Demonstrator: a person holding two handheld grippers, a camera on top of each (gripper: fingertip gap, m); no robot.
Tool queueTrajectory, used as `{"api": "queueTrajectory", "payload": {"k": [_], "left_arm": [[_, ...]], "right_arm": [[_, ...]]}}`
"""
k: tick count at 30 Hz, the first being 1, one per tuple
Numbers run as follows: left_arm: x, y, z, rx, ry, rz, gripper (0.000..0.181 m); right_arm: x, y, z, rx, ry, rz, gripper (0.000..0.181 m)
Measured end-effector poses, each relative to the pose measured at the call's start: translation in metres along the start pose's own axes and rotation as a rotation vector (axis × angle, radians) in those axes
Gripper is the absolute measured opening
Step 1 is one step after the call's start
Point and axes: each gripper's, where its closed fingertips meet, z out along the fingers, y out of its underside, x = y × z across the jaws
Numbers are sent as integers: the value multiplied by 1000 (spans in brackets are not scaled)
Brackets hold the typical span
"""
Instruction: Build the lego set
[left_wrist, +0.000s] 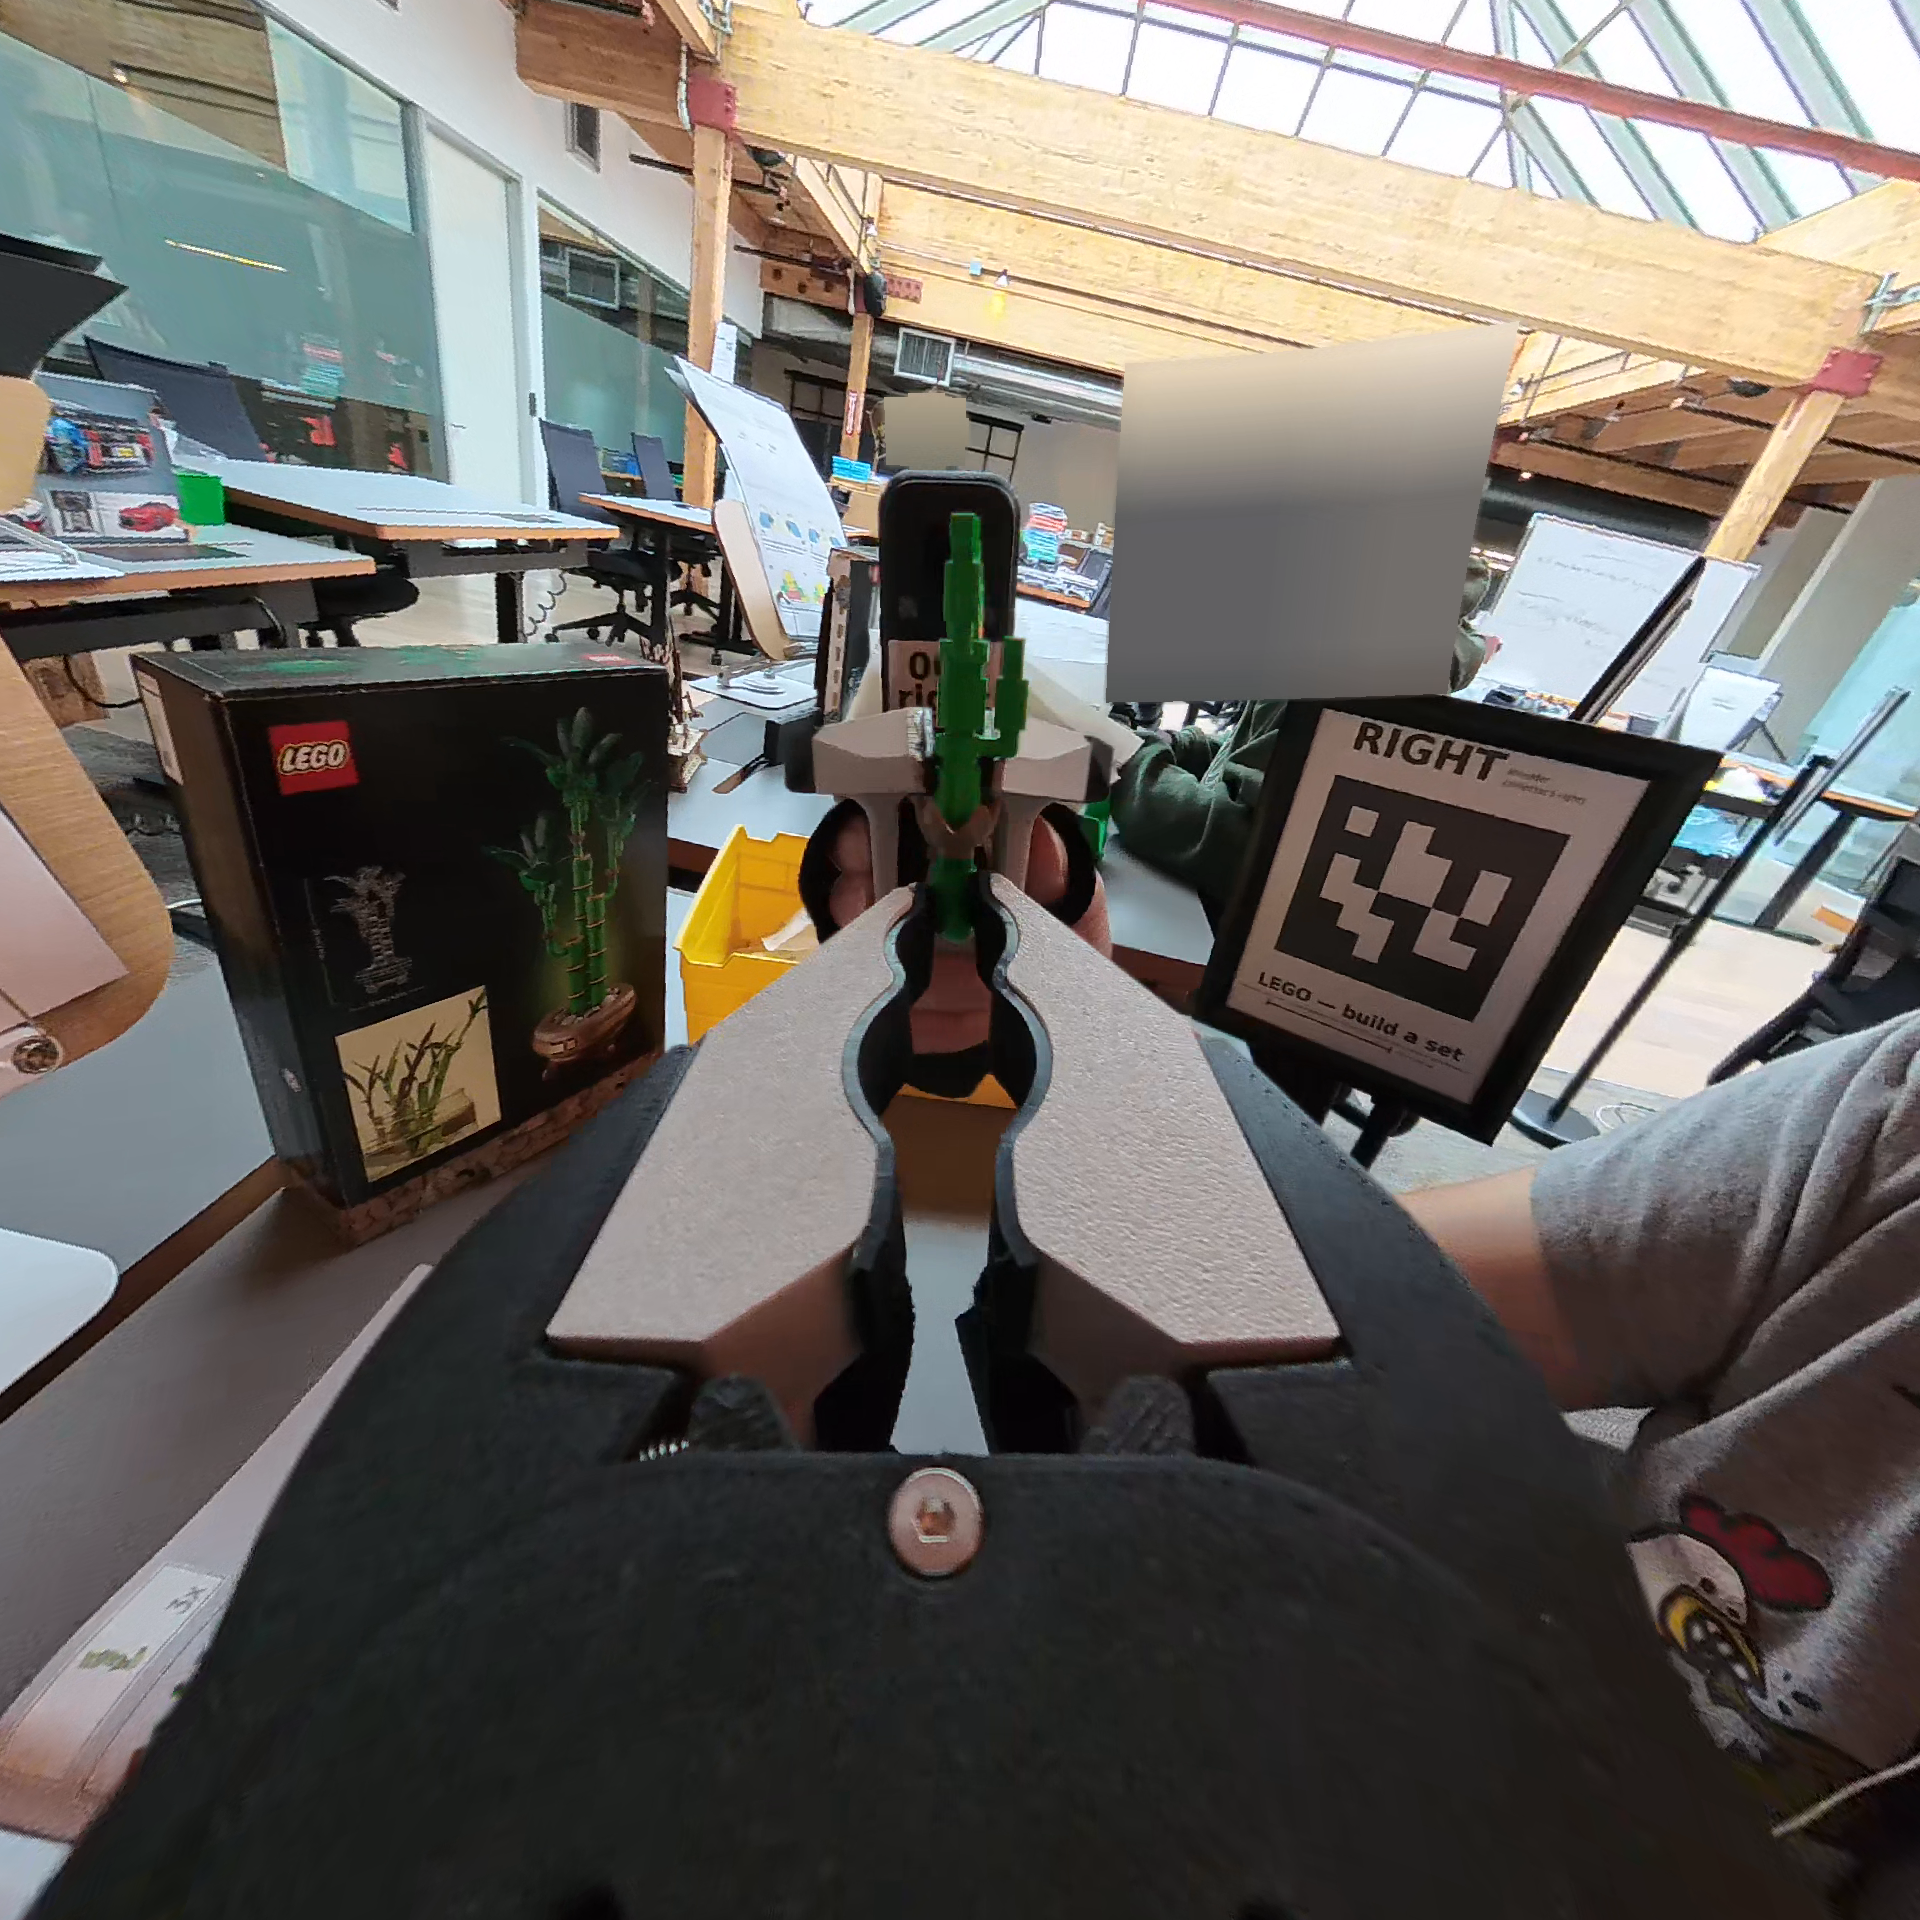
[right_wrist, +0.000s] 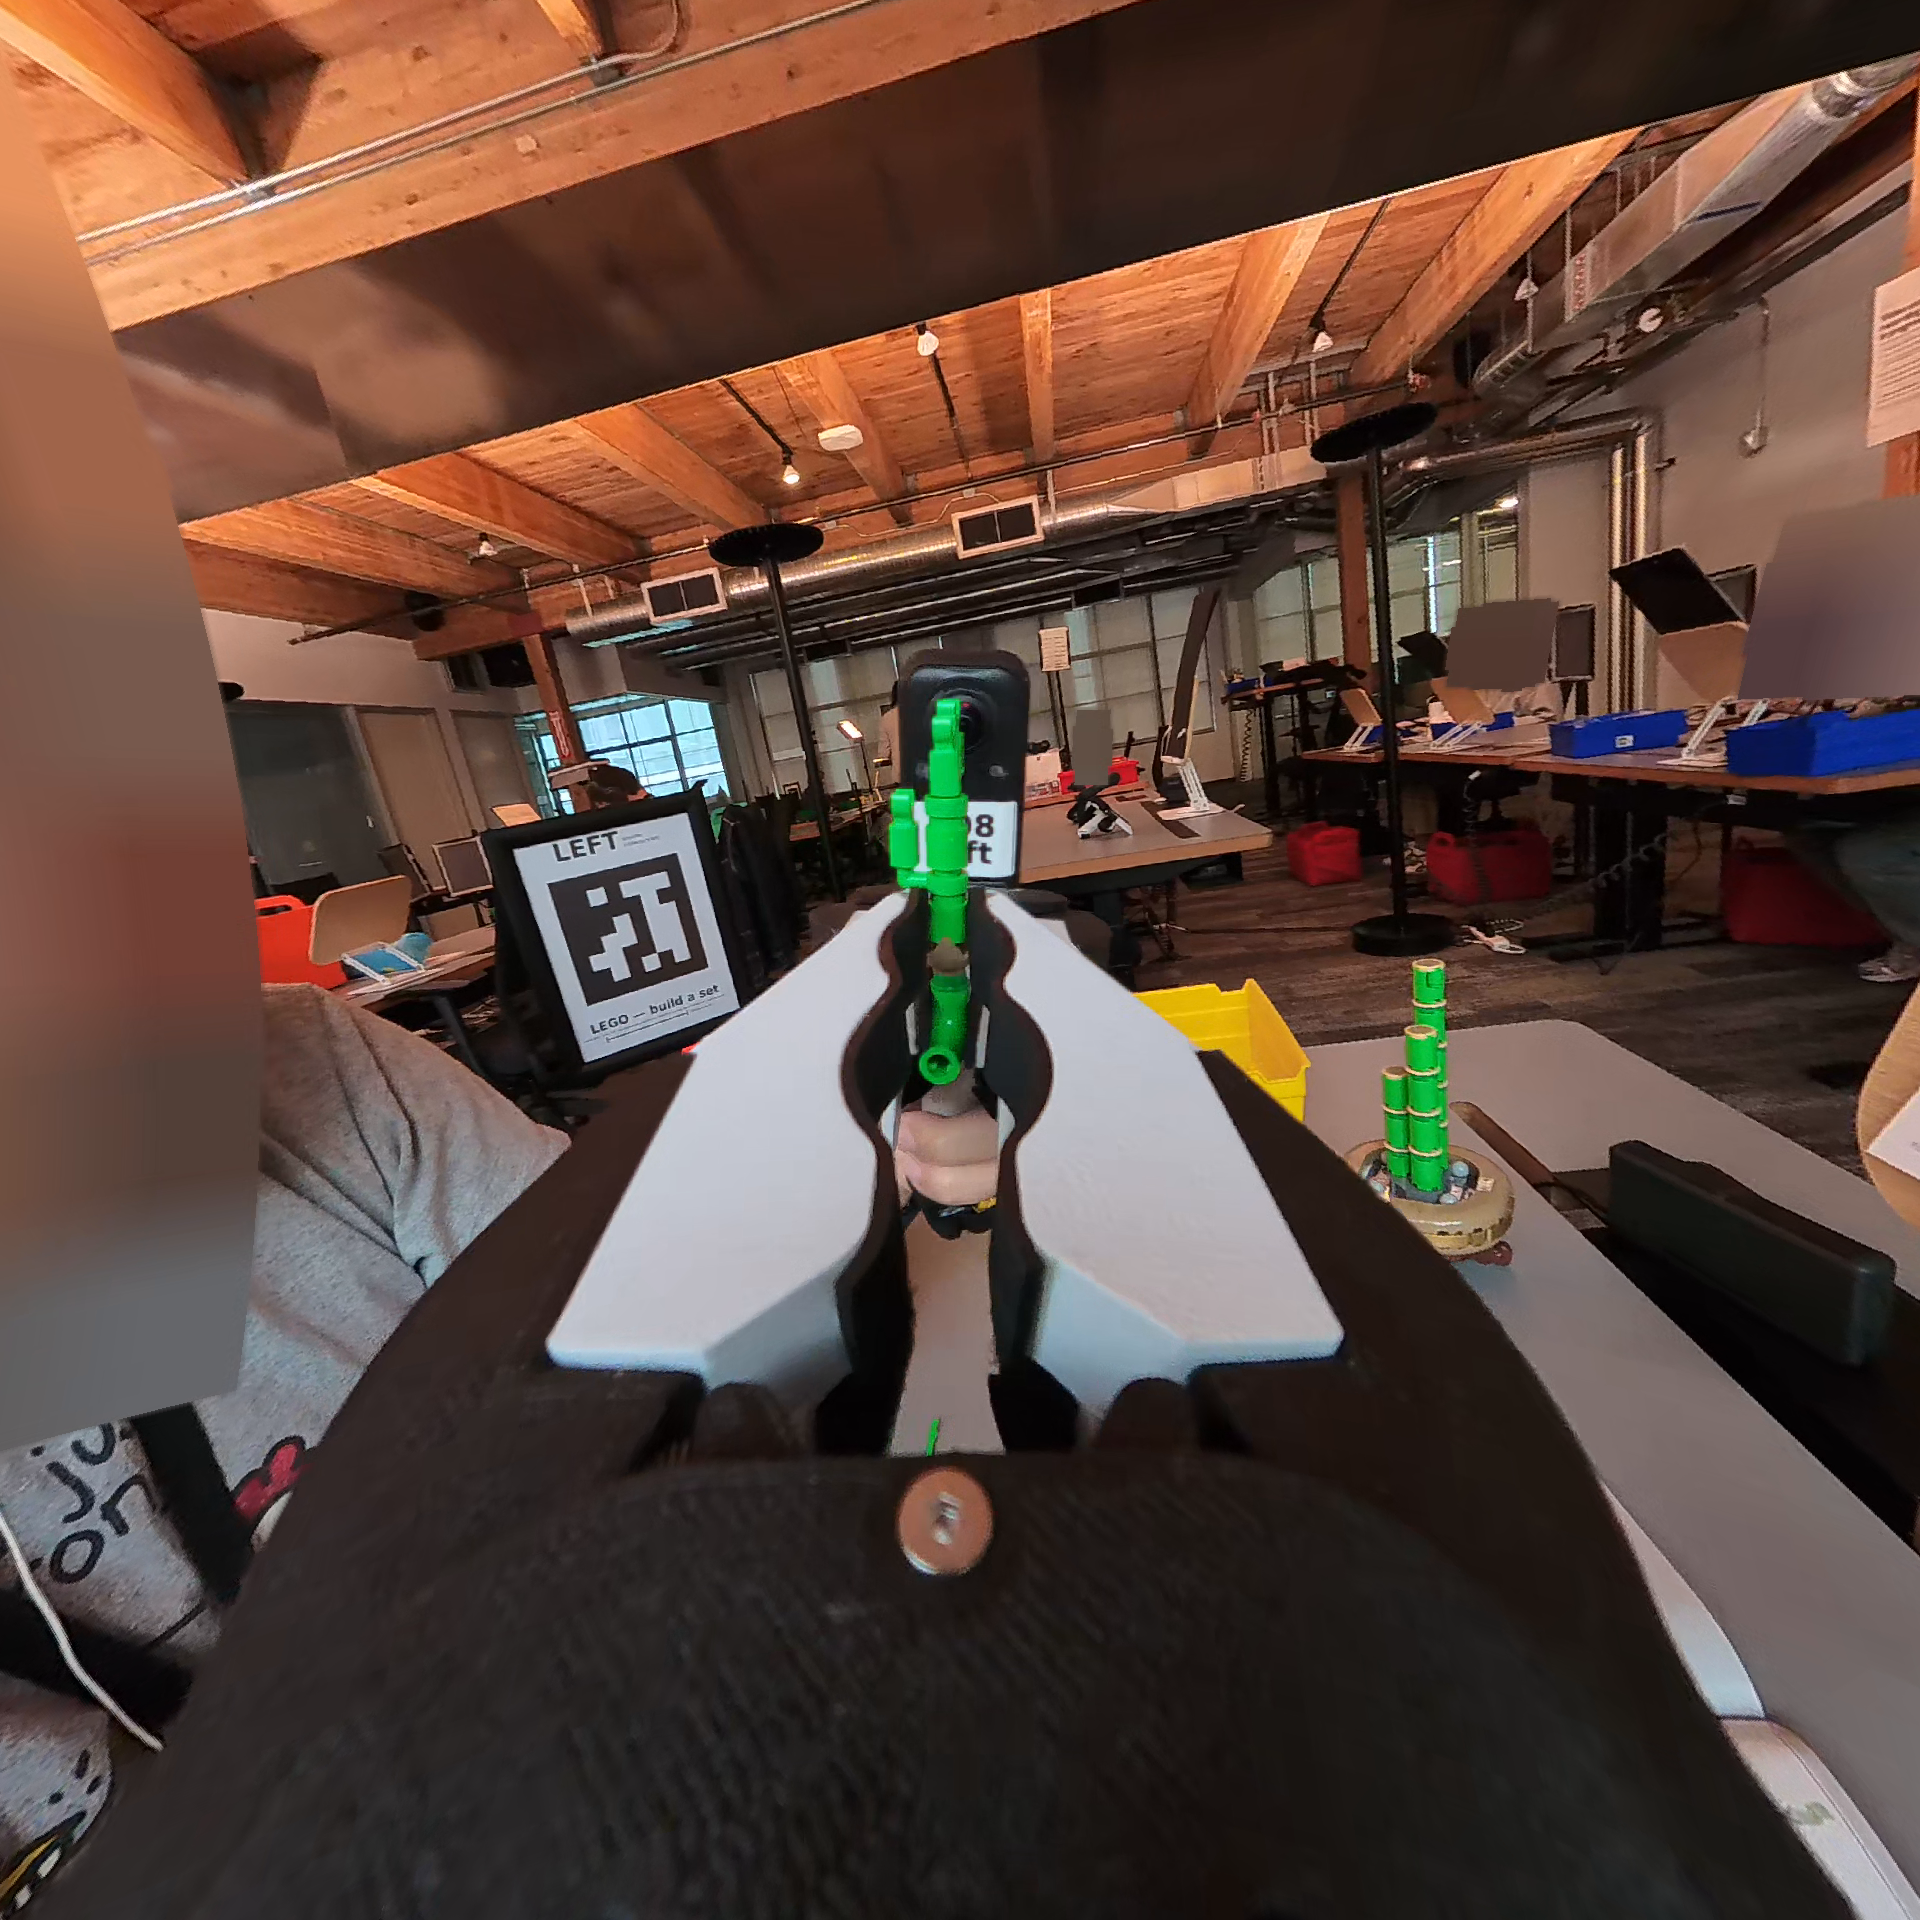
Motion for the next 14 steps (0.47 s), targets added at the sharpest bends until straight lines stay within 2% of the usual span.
{"api": "queueTrajectory", "payload": {"k": [1, 8, 11, 14], "left_arm": [[0, 0, 0, -2, -10, 6, 5], [0, -1, -1, -10, -37, 63, 6], [-2, -13, -11, 27, -90, 134, 27], [6, -28, -21, 102, -64, 141, 26]], "right_arm": [[0, 0, 0, 0, 2, -4, 3], [-1, -1, -2, 9, -17, 4, 4], [-1, -1, -2, 16, -34, 20, 4], [-8, -3, -2, 32, -88, 36, 4]]}}
